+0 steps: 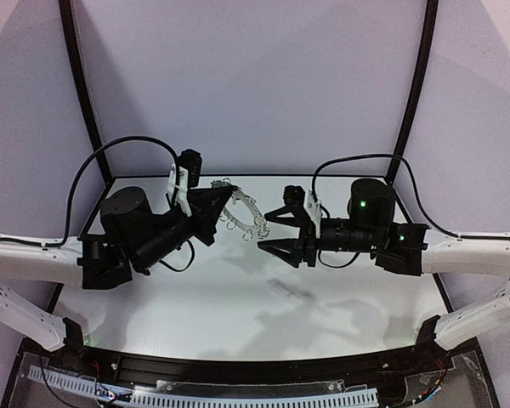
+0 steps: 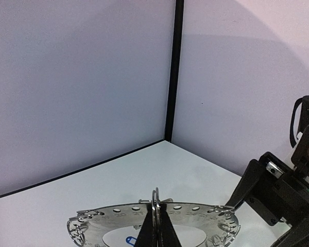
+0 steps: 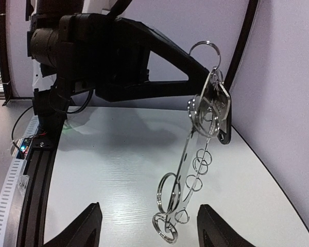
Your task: Put the keys on the keyring
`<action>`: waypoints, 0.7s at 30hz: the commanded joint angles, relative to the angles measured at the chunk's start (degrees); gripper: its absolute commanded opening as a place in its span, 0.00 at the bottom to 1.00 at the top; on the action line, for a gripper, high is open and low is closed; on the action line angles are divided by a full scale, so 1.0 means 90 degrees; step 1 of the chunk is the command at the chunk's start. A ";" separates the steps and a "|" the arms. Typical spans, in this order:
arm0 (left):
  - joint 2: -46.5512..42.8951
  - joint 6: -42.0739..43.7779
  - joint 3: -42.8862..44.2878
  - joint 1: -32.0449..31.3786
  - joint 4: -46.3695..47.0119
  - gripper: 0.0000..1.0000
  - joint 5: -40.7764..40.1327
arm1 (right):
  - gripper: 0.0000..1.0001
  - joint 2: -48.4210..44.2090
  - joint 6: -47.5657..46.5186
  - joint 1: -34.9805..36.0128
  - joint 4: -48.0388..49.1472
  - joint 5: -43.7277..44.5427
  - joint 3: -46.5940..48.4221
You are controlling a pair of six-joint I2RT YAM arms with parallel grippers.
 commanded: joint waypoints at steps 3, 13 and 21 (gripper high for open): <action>-0.0223 0.0130 0.0157 -0.0008 0.0192 0.01 -0.0145 | 0.61 -0.0244 0.0388 0.0069 -0.0171 -0.0107 0.0308; -0.0208 0.0149 0.0143 -0.0011 0.0178 0.01 -0.0187 | 0.27 0.0069 0.0572 0.0073 -0.1309 -0.0002 0.0981; -0.0211 0.0357 0.0135 -0.0011 0.0206 0.01 -0.0181 | 0.24 0.0388 0.0734 0.0072 -0.1717 0.0213 0.1374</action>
